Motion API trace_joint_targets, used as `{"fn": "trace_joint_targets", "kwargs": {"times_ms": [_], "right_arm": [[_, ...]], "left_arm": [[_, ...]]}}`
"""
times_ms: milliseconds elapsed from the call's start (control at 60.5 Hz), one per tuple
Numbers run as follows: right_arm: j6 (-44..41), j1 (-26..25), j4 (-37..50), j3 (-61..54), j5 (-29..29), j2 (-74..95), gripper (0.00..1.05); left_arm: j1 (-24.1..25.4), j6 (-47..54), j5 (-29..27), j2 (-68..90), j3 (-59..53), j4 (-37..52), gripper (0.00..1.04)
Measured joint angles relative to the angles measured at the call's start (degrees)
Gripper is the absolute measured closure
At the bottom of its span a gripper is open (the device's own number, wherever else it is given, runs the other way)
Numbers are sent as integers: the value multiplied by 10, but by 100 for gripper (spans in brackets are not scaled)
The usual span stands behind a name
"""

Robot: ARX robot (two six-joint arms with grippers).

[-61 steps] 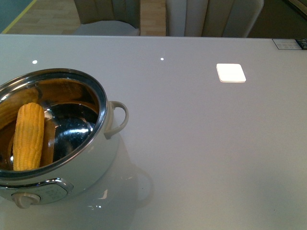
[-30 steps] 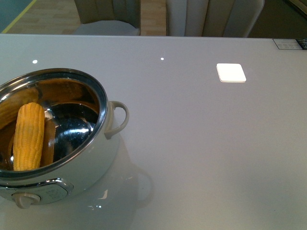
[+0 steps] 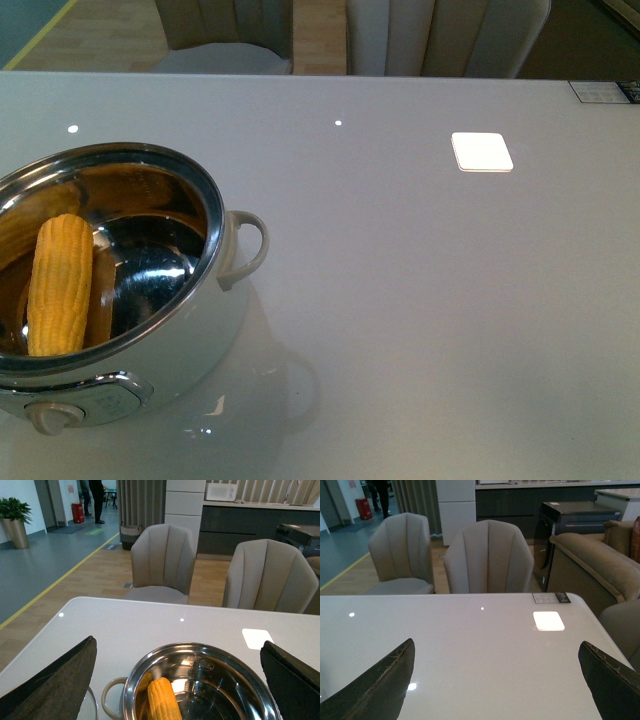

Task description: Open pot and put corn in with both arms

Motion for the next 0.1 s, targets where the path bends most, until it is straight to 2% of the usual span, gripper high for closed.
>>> {"fn": "trace_joint_targets", "kwargs": {"times_ms": [99], "right_arm": [[0, 0, 0, 0, 0, 0, 9]], "left_arm": [[0, 0, 0, 0, 0, 0, 7]]}}
